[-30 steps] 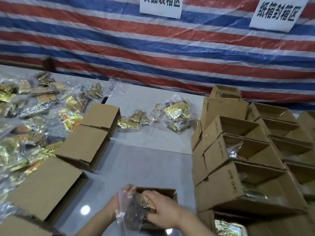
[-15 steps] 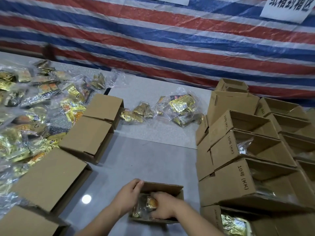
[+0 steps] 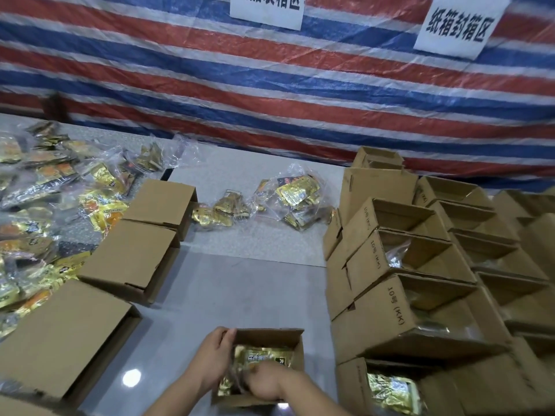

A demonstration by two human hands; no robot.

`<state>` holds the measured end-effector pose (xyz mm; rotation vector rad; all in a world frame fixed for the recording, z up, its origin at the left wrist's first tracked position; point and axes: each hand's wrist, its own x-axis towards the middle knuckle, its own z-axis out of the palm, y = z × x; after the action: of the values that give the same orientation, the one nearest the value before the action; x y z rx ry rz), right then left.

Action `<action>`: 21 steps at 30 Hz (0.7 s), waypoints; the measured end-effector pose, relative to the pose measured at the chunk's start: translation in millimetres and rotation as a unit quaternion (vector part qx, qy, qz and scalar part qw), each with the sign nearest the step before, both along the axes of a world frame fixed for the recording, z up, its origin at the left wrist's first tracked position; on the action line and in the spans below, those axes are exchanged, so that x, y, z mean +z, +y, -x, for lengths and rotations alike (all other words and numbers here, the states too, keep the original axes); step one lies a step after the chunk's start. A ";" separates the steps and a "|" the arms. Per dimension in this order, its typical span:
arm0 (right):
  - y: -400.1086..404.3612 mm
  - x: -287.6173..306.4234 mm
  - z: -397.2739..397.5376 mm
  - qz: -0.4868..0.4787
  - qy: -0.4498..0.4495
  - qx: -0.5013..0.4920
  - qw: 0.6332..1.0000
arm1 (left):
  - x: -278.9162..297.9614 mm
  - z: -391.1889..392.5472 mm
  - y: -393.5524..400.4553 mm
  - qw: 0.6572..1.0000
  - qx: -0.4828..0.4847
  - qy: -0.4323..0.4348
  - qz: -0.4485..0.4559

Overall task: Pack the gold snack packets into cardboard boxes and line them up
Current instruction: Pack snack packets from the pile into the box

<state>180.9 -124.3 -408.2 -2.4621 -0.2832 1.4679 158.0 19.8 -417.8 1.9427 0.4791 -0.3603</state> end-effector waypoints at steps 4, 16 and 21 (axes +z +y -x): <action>-16.3 26.9 7.3 -0.008 -0.216 -0.002 0.976 | -0.7 7.4 -8.8 0.999 0.031 -0.007 0.013; -71.6 55.6 18.1 0.024 -0.167 -0.236 0.957 | 32.8 13.8 -4.1 0.995 0.034 -0.046 -0.081; -90.2 111.7 36.6 -0.051 -0.237 -0.244 0.939 | 109.8 22.0 -11.4 0.995 0.018 -0.063 -0.078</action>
<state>144.3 -214.5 -296.5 -2.5192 0.1578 0.6386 136.0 8.3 -307.9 2.0916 0.4704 -0.1802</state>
